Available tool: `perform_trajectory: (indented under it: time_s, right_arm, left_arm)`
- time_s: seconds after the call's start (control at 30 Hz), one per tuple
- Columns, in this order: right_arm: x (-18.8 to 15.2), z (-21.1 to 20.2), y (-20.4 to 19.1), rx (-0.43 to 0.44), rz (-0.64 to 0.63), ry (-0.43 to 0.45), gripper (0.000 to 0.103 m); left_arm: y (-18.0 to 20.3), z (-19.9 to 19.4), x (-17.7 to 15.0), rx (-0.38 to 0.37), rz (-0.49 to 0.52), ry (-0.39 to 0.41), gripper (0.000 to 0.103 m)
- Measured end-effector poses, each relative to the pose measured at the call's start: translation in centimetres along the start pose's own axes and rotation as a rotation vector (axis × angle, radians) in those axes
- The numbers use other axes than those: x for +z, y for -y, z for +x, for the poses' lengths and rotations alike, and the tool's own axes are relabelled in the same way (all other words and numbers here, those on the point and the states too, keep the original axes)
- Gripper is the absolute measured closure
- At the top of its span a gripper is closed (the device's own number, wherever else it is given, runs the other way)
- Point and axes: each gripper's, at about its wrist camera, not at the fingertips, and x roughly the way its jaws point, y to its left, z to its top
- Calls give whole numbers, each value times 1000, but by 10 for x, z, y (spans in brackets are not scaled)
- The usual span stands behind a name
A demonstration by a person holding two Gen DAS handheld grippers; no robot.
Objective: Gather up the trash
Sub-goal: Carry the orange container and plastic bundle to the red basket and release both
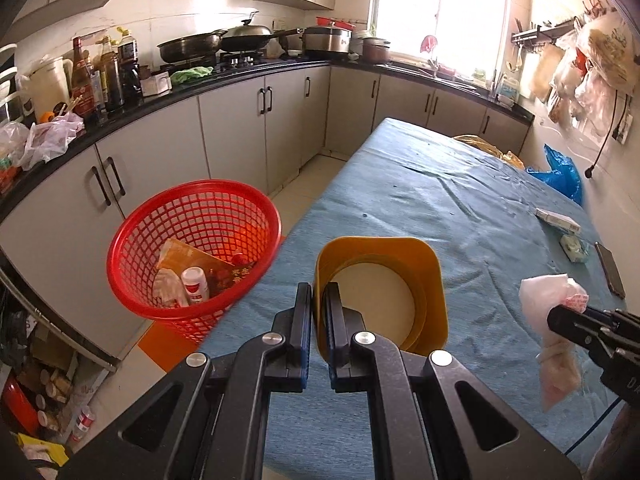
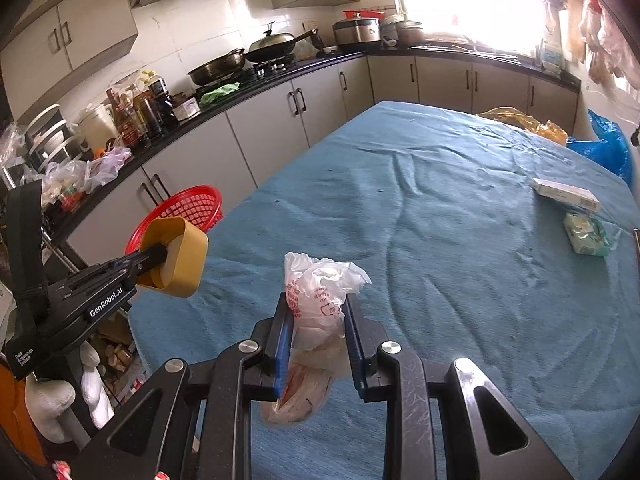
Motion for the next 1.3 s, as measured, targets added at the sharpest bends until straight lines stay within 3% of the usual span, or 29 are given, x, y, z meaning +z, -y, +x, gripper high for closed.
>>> perform_trajectory:
  time_s: [0.63, 1.3]
  right_arm:
    - [18, 28, -44, 55, -56, -18, 76]
    - [42, 67, -79, 100, -99, -60, 76]
  left_arm:
    - [-39, -4, 4, 31, -52, 10, 97]
    - [-89, -4, 20, -1, -123, 23, 97]
